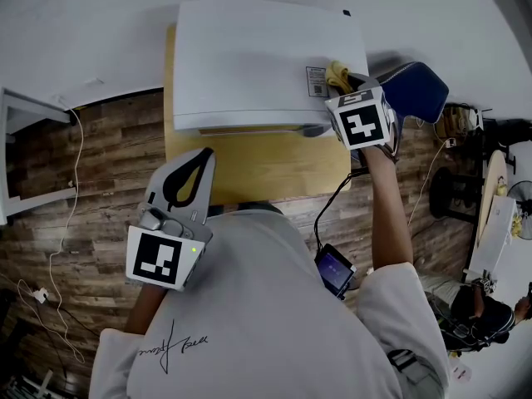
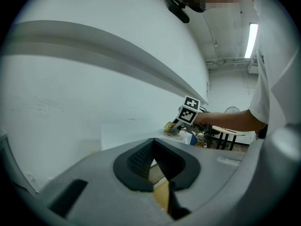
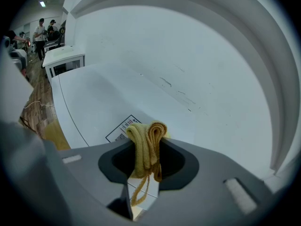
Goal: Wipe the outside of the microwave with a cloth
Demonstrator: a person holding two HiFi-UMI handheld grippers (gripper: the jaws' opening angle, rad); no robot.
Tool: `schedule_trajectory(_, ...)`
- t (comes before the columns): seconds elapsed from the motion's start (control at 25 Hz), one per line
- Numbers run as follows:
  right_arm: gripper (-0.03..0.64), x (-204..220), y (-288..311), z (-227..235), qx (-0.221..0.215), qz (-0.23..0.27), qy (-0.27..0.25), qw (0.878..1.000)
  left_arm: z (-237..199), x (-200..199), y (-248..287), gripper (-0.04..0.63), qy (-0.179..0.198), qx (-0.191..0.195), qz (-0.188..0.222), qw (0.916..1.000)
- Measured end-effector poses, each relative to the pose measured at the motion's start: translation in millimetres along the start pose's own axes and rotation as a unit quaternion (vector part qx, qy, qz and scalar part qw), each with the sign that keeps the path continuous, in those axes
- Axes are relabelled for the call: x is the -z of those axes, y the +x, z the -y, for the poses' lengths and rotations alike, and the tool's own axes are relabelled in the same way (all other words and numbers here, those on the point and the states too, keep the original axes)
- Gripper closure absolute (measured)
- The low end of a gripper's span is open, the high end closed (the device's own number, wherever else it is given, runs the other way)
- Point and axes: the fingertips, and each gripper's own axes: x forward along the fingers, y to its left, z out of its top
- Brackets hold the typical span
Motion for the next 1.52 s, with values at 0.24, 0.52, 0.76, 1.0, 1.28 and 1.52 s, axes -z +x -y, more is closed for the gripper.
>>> schedule_trajectory(0.24, 0.495, -13.6, 1.1, -17.3, -0.004, 0.008, -0.008, 1.000, -6.7, 1.4, -8.4, 0.606, 0.000, -0.005, 0.001, 1.0000)
schedule_trajectory(0.52, 0.495, -31.2, -1.2, -38.7, -0.014, 0.020, -0.017, 1.000, -12.3, 1.0, -20.1, 0.606, -0.001, -0.013, 0.005, 0.9999)
schedule_trajectory(0.76, 0.495, -49.8, -1.5, -60.1, -0.026, 0.034, -0.025, 0.999, -19.3, 1.2, -28.2, 0.606, -0.003, -0.022, 0.007, 0.9997)
schedule_trajectory(1.0, 0.495, -73.2, -4.7, -89.3, -0.040, 0.051, -0.045, 0.997, -23.7, 0.3, -36.2, 0.606, -0.005, -0.029, 0.010, 0.9995)
schedule_trajectory(1.28, 0.495, -98.6, -8.2, -121.7, -0.053, 0.068, -0.071, 0.994, -28.9, -1.2, -42.5, 0.606, -0.004, -0.032, 0.013, 0.9994)
schedule_trajectory(1.52, 0.495, -116.6, -9.3, -146.0, -0.065, 0.082, -0.085, 0.991, -33.7, -1.0, -47.0, 0.606, -0.005, -0.036, 0.014, 0.9992)
